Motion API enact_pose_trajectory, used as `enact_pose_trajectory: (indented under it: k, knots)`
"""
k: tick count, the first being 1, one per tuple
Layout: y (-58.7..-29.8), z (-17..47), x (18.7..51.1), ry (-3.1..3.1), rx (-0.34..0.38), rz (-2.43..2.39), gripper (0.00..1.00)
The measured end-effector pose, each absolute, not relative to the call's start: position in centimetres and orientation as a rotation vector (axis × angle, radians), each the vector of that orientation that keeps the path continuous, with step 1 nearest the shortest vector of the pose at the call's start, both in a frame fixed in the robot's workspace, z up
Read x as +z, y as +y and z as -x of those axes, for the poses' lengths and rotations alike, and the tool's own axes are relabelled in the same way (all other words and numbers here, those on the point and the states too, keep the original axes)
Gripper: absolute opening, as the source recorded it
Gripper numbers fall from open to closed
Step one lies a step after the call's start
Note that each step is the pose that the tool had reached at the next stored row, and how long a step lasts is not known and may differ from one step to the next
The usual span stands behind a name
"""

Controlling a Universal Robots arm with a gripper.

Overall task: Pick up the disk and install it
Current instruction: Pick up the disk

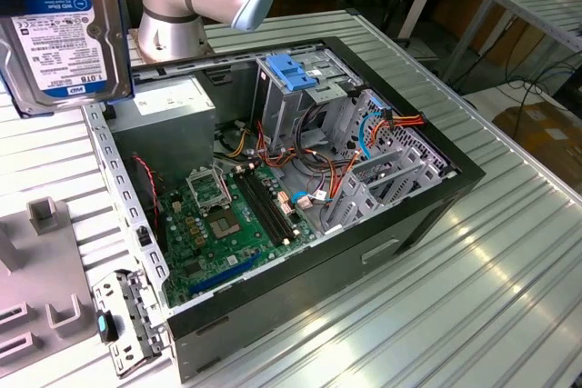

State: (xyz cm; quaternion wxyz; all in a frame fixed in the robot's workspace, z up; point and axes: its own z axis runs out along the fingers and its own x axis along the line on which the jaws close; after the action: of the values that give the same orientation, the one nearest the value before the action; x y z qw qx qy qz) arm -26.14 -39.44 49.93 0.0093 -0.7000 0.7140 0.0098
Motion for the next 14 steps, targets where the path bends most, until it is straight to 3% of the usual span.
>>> enact_pose_trajectory:
  k: [14]
  knots:
    - [-39.9, 24.8, 49.9, 2.23, 0.03, 2.186, 0.37]
